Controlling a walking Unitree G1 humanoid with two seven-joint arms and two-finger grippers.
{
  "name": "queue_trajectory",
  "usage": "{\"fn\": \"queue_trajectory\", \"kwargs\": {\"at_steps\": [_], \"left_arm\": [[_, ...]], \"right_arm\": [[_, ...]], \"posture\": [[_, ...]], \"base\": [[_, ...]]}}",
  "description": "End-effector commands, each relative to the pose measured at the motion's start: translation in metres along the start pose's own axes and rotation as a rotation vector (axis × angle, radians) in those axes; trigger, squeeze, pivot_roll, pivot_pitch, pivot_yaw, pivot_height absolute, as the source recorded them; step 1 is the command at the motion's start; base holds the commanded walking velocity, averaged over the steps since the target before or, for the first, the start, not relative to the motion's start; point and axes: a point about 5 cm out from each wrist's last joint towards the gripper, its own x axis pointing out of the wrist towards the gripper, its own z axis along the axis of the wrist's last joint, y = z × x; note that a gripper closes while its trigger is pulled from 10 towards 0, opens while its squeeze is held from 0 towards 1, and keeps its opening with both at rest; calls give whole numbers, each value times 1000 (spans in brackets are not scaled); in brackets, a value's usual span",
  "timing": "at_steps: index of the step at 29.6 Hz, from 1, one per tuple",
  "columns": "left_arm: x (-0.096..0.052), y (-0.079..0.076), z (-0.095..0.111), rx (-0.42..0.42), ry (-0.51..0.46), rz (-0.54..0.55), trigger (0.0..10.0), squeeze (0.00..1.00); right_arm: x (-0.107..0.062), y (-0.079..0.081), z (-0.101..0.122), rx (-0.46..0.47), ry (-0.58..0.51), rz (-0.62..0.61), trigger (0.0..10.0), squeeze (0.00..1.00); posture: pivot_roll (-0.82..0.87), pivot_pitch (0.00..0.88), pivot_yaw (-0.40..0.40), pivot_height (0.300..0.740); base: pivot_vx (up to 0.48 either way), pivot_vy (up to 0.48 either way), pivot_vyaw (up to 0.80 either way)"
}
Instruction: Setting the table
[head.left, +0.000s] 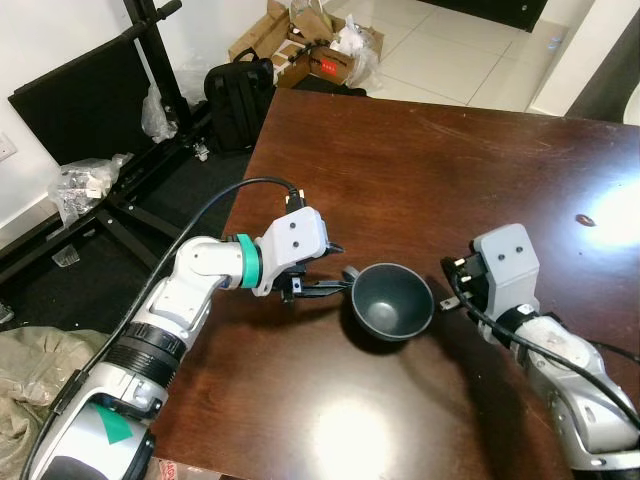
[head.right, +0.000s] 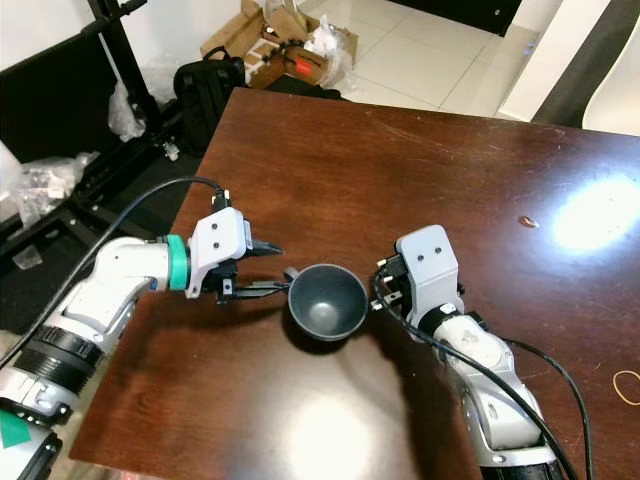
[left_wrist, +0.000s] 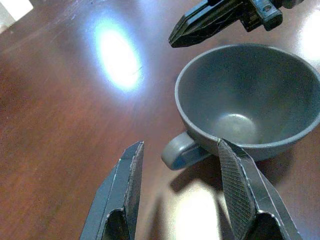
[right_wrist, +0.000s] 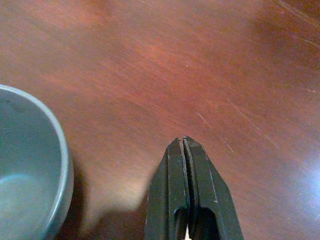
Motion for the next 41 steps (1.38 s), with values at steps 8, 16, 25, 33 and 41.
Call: {"fn": "queue_trajectory", "kwargs": {"at_steps": [8, 16, 25, 33, 41], "left_arm": [[-2, -3, -1, -16, 15, 16, 10000, 0], [-10, 18, -2, -27, 38, 137, 10000, 0], [1, 12, -6, -2, 63, 114, 10000, 0], [13, 6, -7, 35, 82, 95, 10000, 0], [15, -2, -7, 21, 69, 51, 10000, 0]], "right_arm": [[-15, -6, 0, -41, 17, 14, 10000, 0], [-65, -16, 14, -24, -11, 46, 10000, 0], [-65, 14, 8, 115, -34, 188, 10000, 0], [-56, 22, 3, 158, -13, 233, 10000, 0], [-52, 22, 4, 178, -13, 235, 10000, 0]], "posture": [[-81, 39, 68, 740], [-106, 53, 69, 740], [-109, 54, 77, 740], [-96, 49, 72, 740], [-97, 51, 73, 740]], "base": [[0, 0, 0], [0, 0, 0], [0, 0, 0], [0, 0, 0], [0, 0, 0]]}}
